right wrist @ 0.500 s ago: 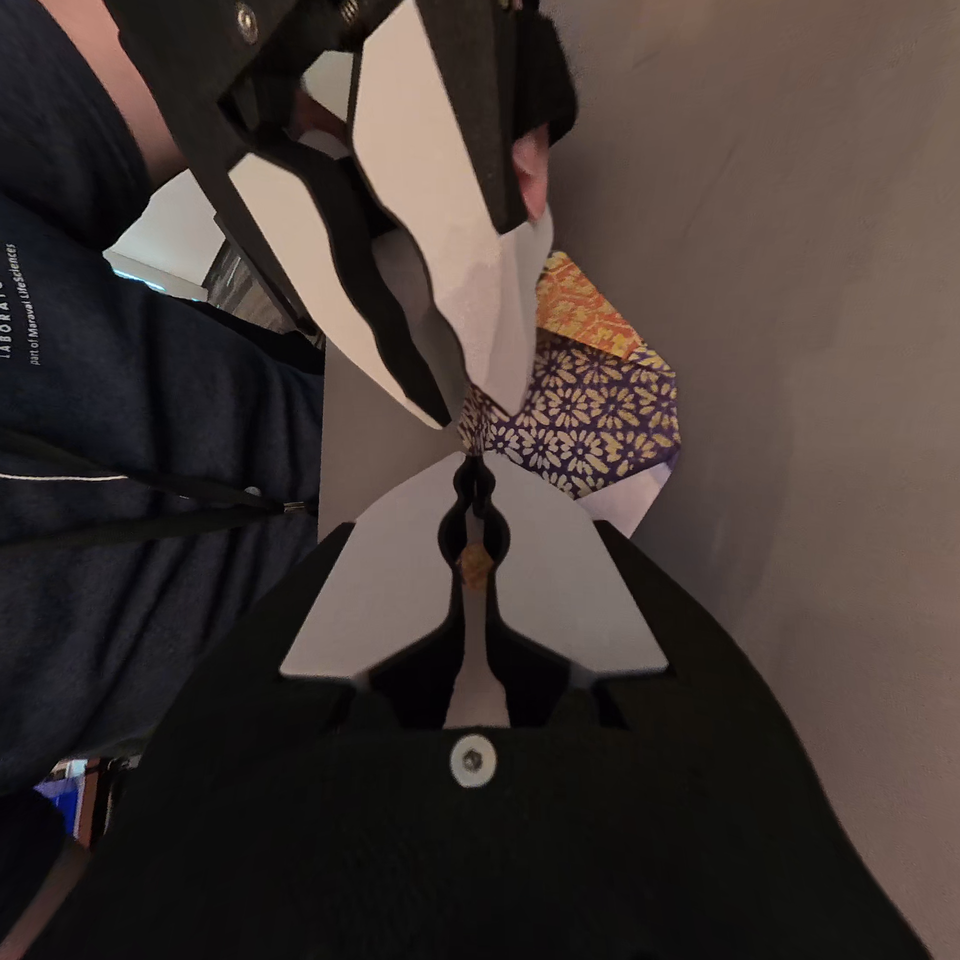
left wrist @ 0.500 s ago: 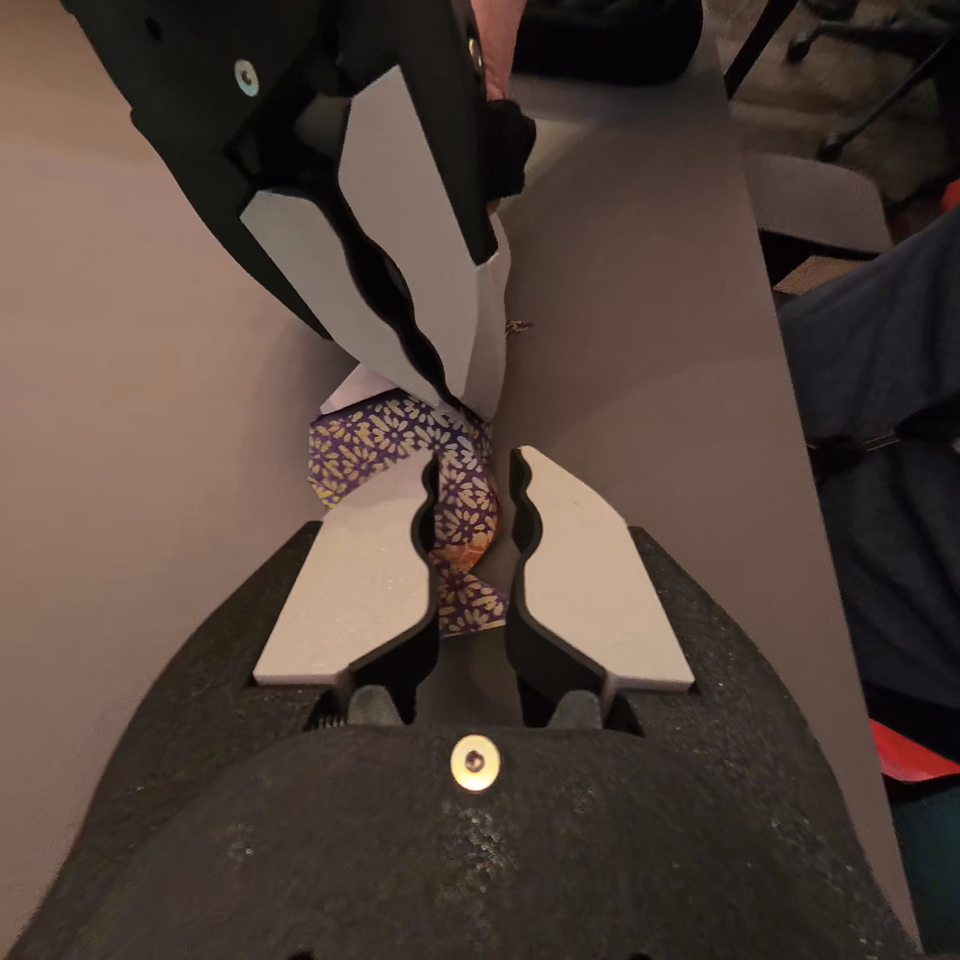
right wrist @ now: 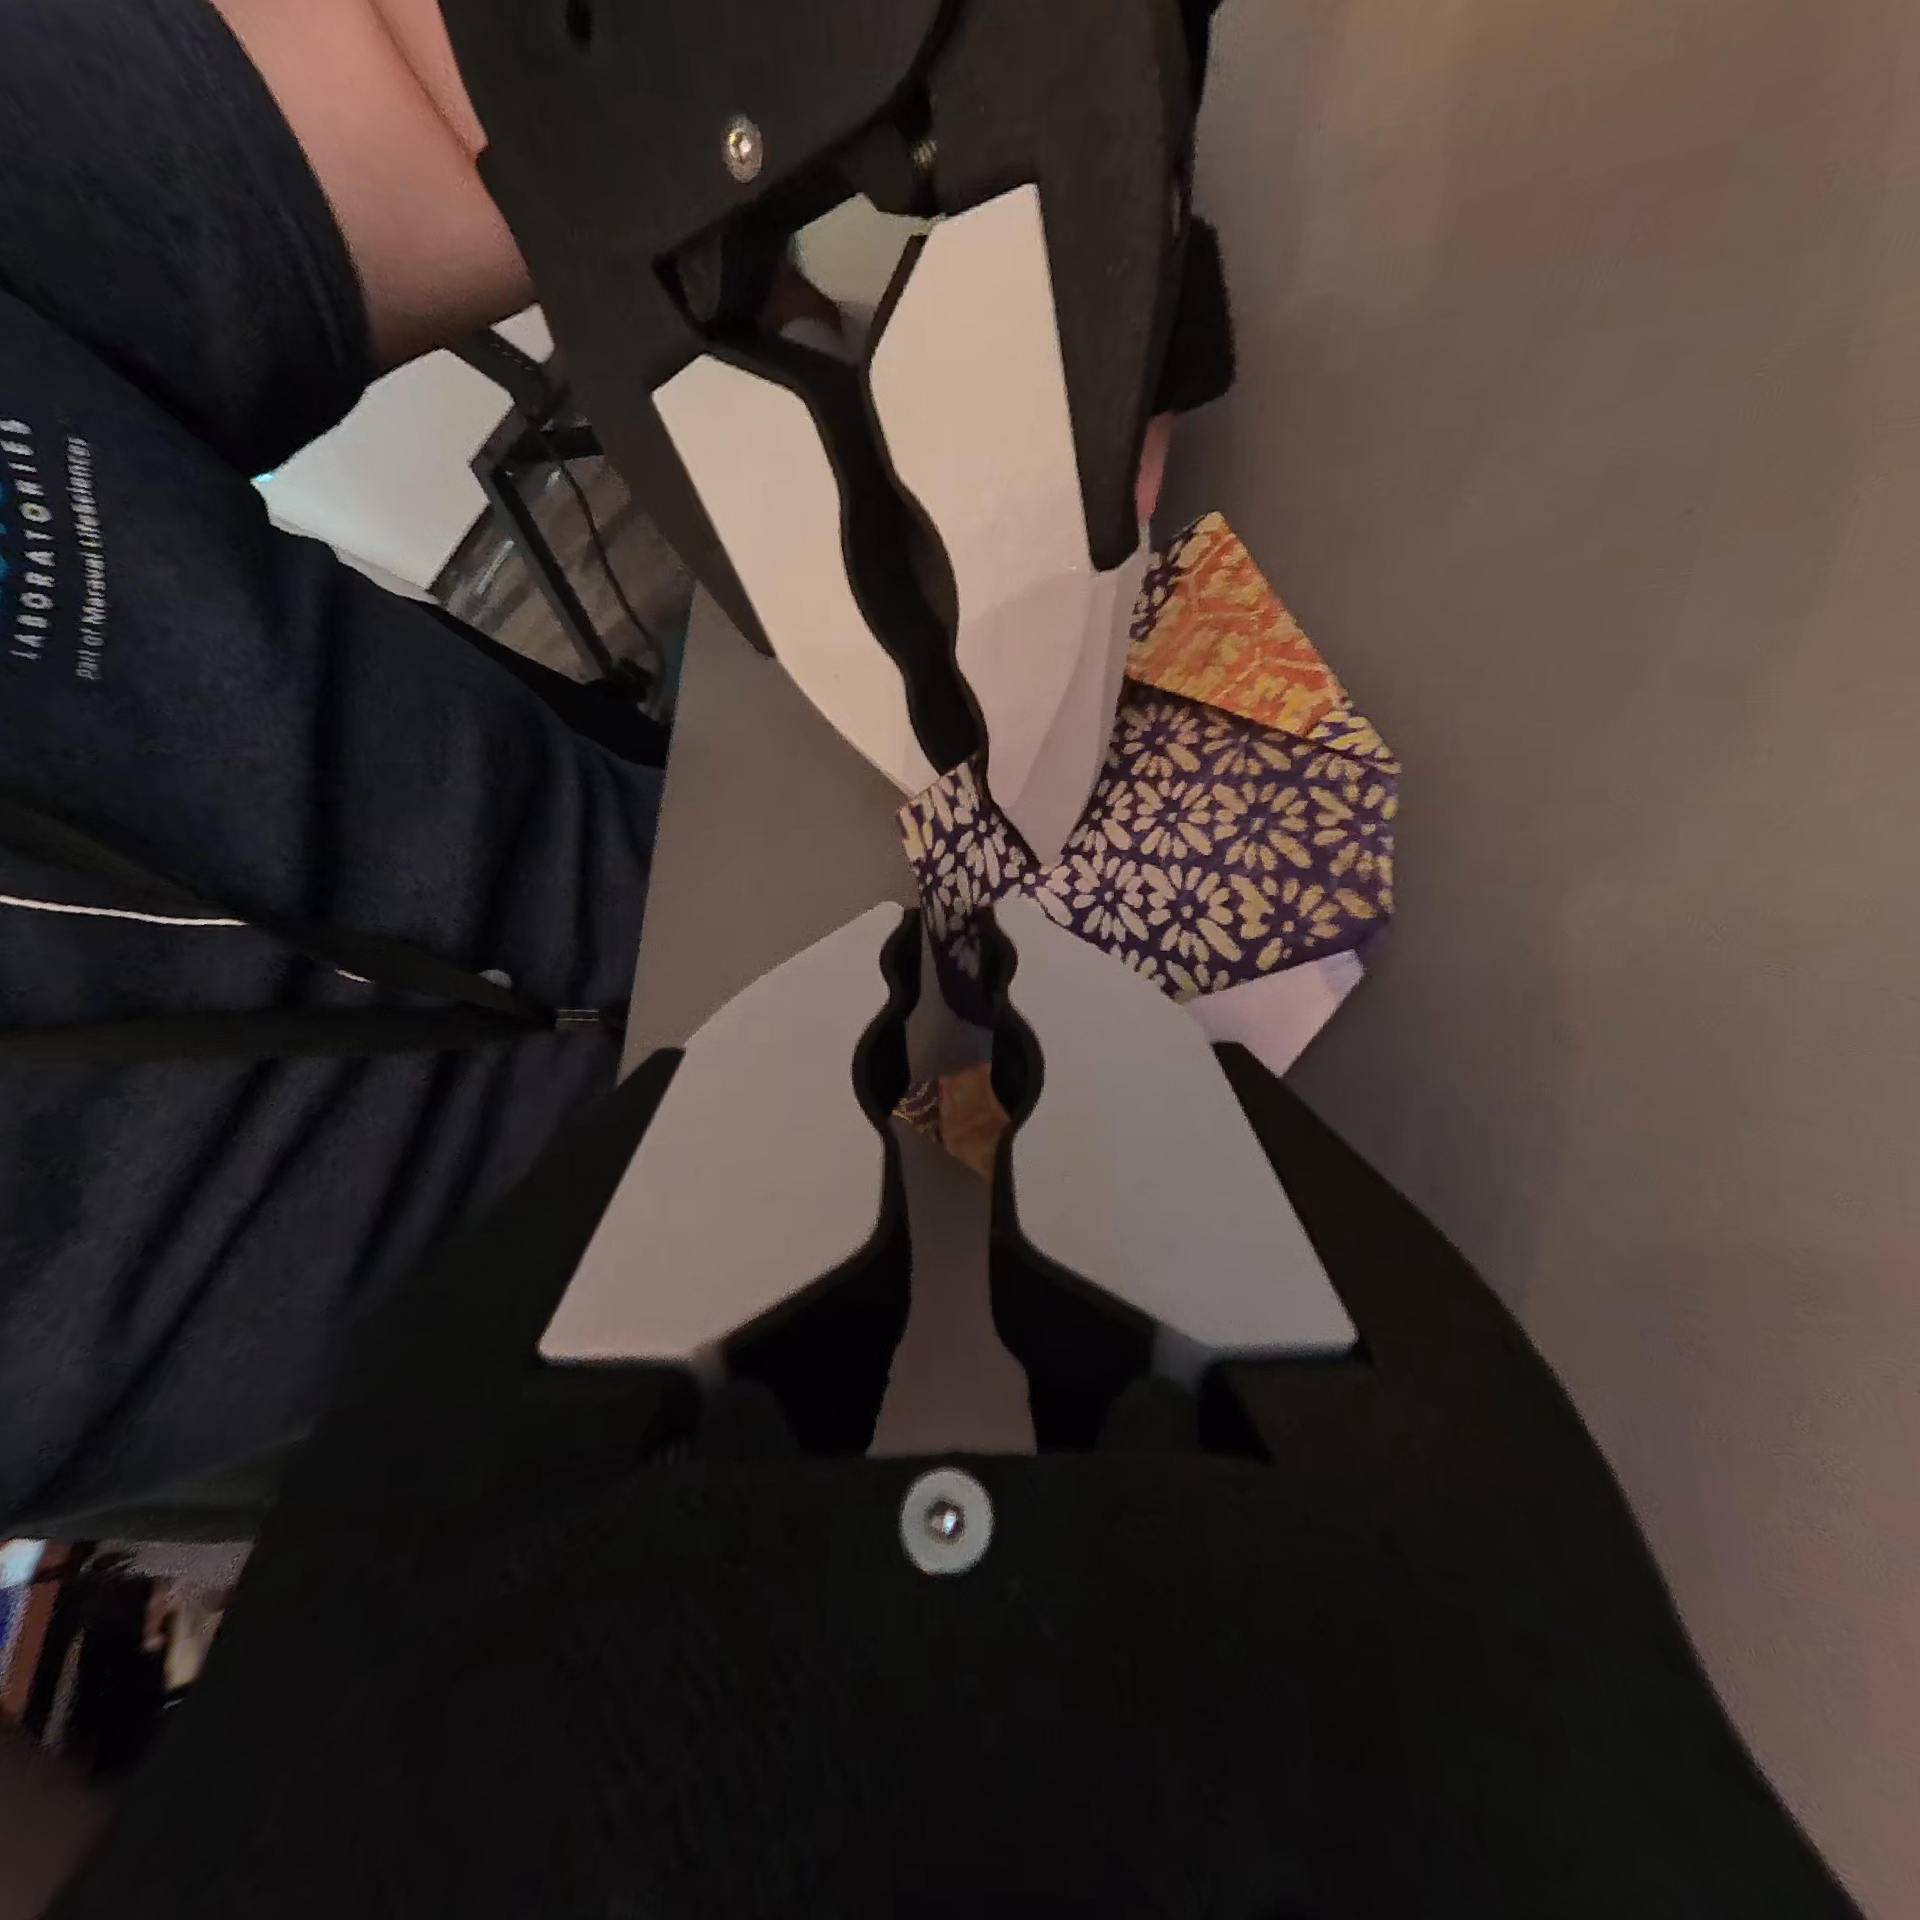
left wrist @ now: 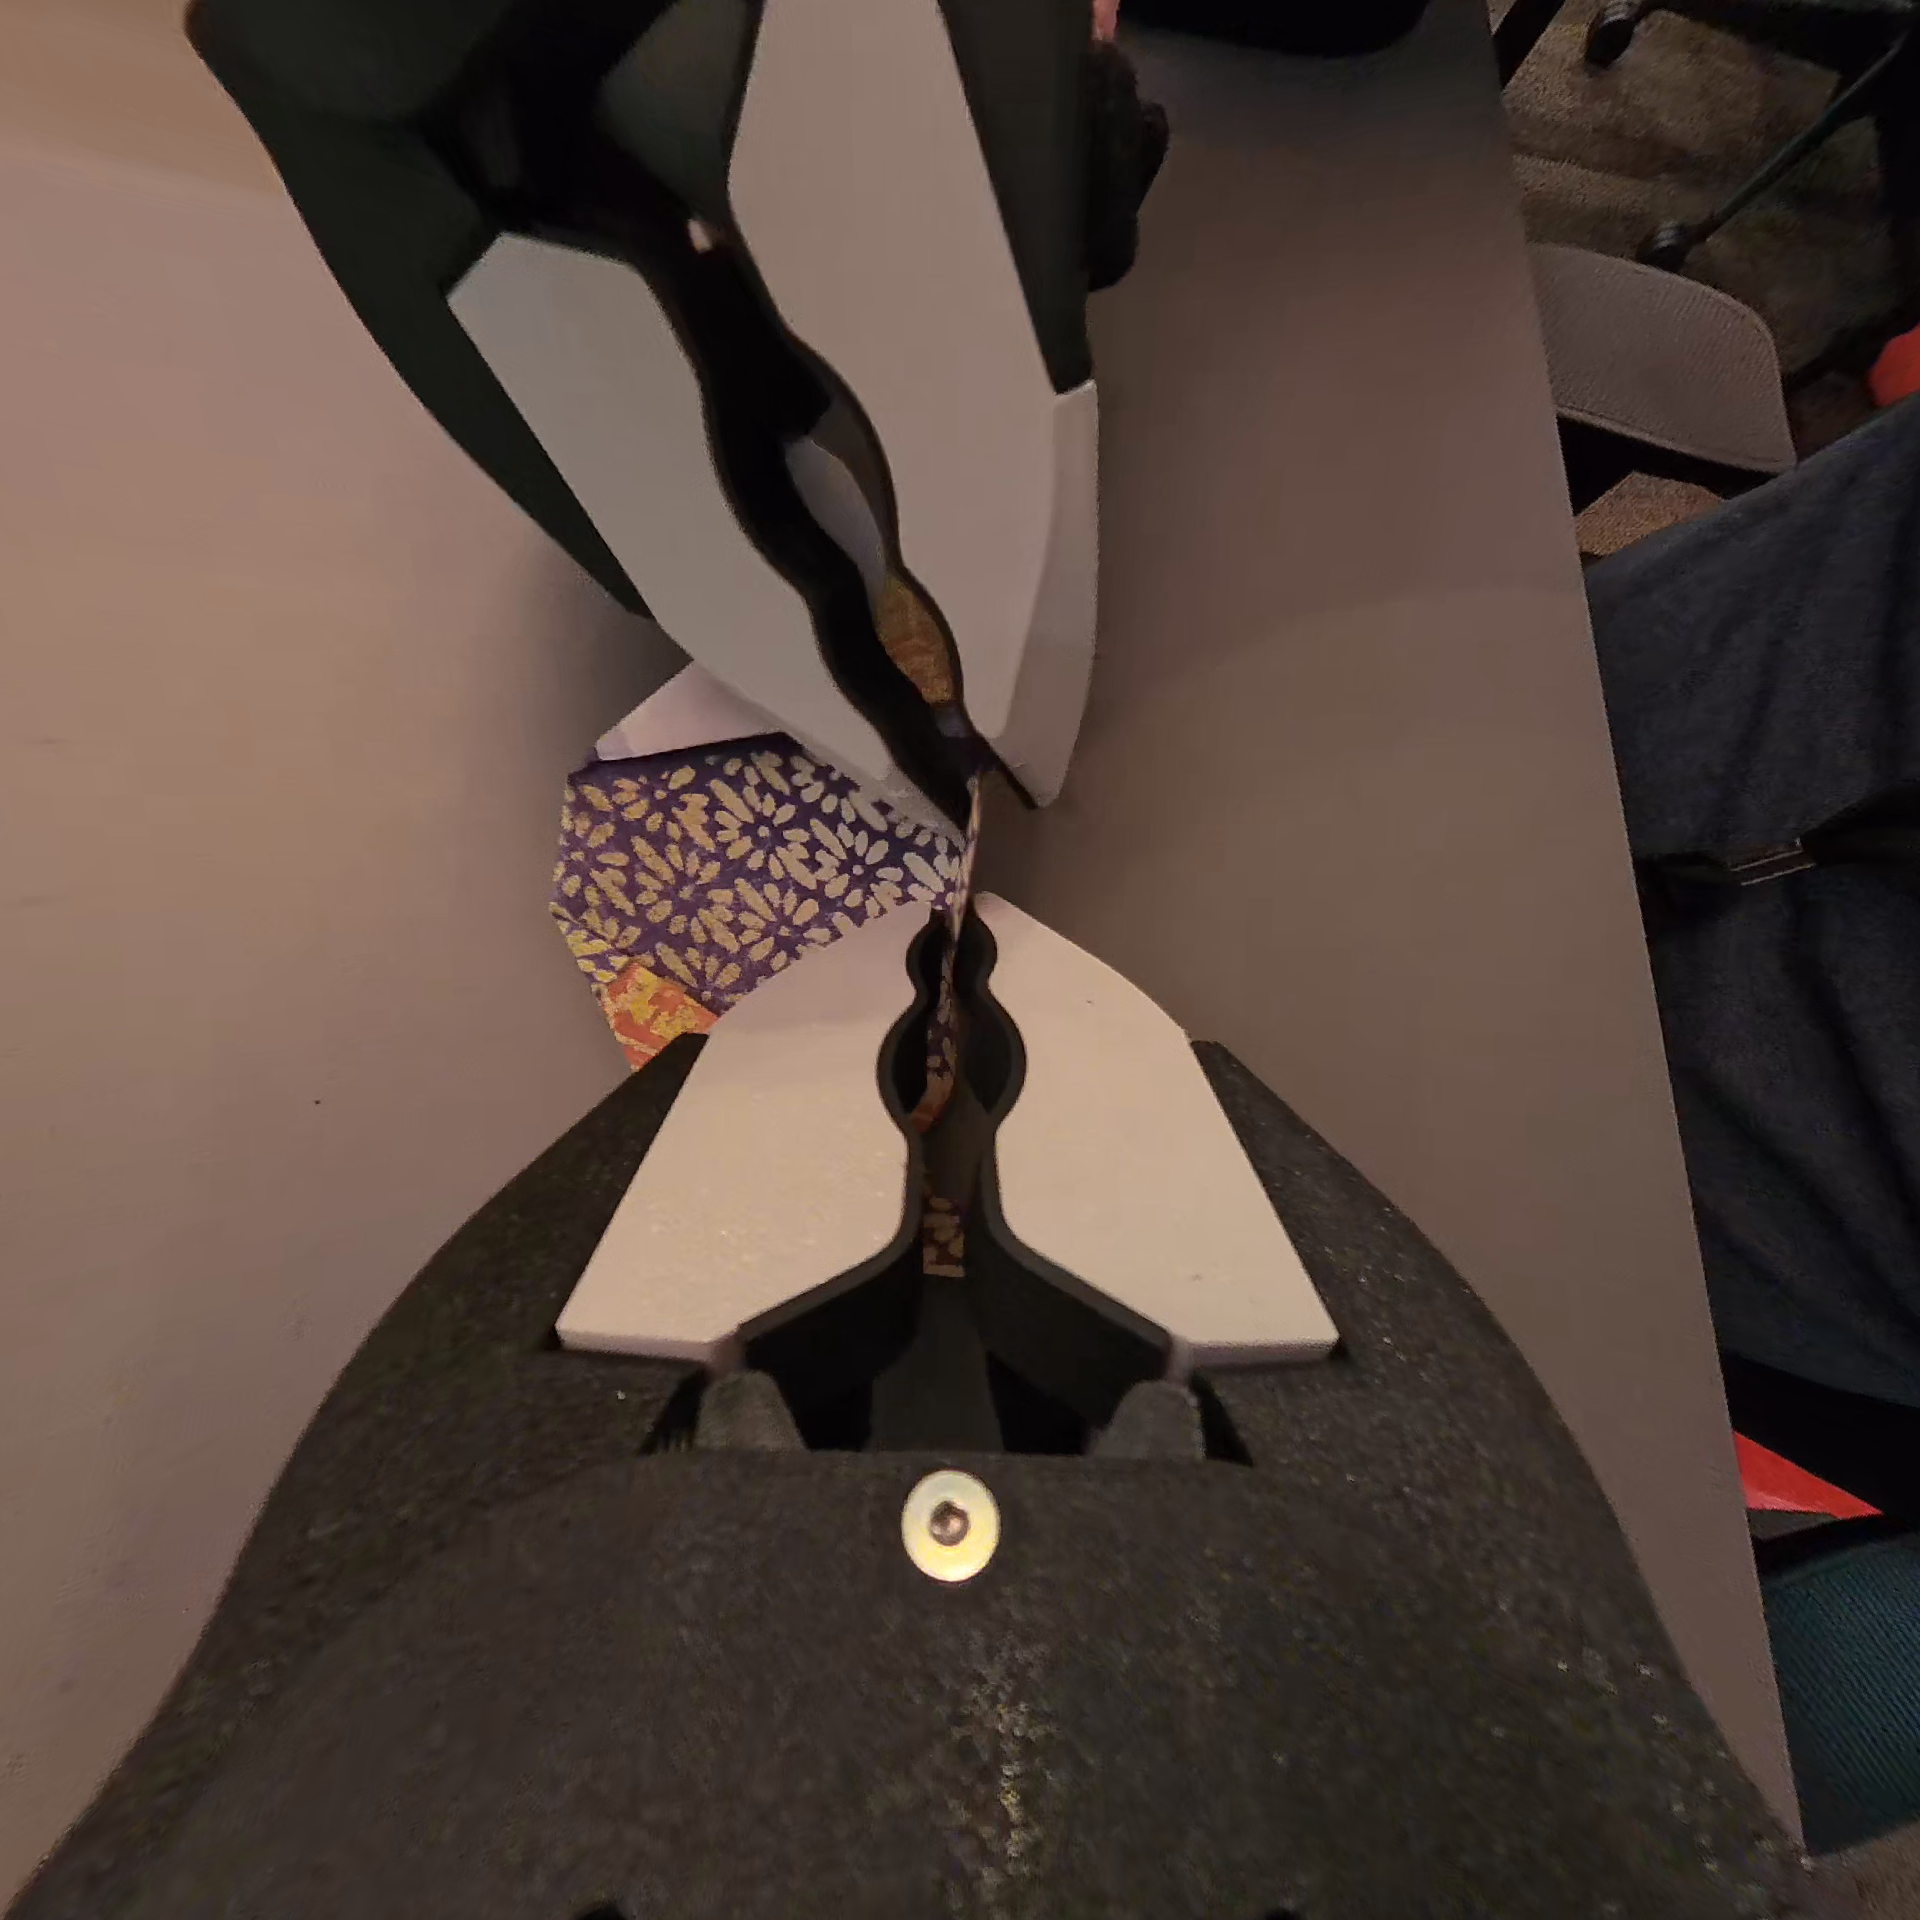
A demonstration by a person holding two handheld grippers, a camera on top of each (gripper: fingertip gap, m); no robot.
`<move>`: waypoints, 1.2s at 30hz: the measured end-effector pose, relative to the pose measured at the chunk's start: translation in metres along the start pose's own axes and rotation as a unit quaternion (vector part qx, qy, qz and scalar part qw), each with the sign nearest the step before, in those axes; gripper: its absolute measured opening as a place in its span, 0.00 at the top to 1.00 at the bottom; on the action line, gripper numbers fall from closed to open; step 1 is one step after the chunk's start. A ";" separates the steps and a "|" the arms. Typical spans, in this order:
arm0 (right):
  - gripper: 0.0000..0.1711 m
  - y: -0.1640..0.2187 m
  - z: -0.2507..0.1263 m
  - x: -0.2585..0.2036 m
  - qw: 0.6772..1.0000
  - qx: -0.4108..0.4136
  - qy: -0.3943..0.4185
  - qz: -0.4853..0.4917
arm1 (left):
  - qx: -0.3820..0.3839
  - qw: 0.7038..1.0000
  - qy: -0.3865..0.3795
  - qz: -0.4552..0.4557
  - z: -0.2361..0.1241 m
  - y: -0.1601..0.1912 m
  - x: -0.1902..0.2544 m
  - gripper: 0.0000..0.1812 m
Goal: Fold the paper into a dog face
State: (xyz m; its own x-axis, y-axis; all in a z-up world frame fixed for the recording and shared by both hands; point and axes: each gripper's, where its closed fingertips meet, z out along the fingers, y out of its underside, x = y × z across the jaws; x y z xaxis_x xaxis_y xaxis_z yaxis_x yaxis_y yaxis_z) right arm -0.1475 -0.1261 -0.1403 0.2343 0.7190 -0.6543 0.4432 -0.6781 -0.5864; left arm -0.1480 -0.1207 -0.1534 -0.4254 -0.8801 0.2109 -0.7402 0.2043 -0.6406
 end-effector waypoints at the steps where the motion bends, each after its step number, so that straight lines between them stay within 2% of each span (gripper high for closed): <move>1: 0.96 0.000 0.000 0.002 1.000 -0.002 0.013 -0.005 | 0.001 1.000 -0.001 0.001 0.000 0.001 0.000 0.99; 4: 0.99 0.002 -0.001 0.005 0.999 -0.010 0.027 -0.018 | 0.002 1.000 0.005 0.007 0.000 0.001 0.001 1.00; 9: 0.99 0.005 0.003 0.001 0.998 -0.039 -0.015 0.042 | -0.004 0.999 0.022 0.046 0.001 0.003 0.009 0.98; 13: 0.99 0.006 0.001 0.001 0.996 -0.061 -0.026 0.053 | 0.001 0.998 0.047 0.034 0.000 0.002 0.014 0.94; 16: 0.99 0.007 -0.001 0.001 0.996 -0.068 -0.031 0.045 | 0.015 0.997 0.074 0.006 -0.003 0.001 0.016 0.94; 20: 0.99 0.011 0.001 -0.006 0.995 -0.077 -0.050 0.024 | 0.037 0.994 0.102 -0.012 -0.006 -0.001 0.017 0.99; 23: 0.99 0.011 0.002 -0.007 0.996 -0.075 -0.044 -0.003 | 0.042 0.993 0.110 -0.007 -0.005 -0.004 0.019 0.96; 36: 0.99 0.008 0.000 -0.006 0.998 -0.055 -0.029 -0.027 | -0.004 0.992 0.125 0.017 0.003 -0.005 0.021 1.00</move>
State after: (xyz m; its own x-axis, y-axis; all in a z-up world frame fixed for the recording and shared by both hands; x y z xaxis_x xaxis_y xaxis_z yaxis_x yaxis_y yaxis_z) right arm -0.1453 -0.1357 -0.1415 0.1587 0.7421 -0.6512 0.5461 -0.6155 -0.5683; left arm -0.1519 -0.1417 -0.1482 -0.5656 -0.7387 0.3666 -0.7265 0.2360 -0.6453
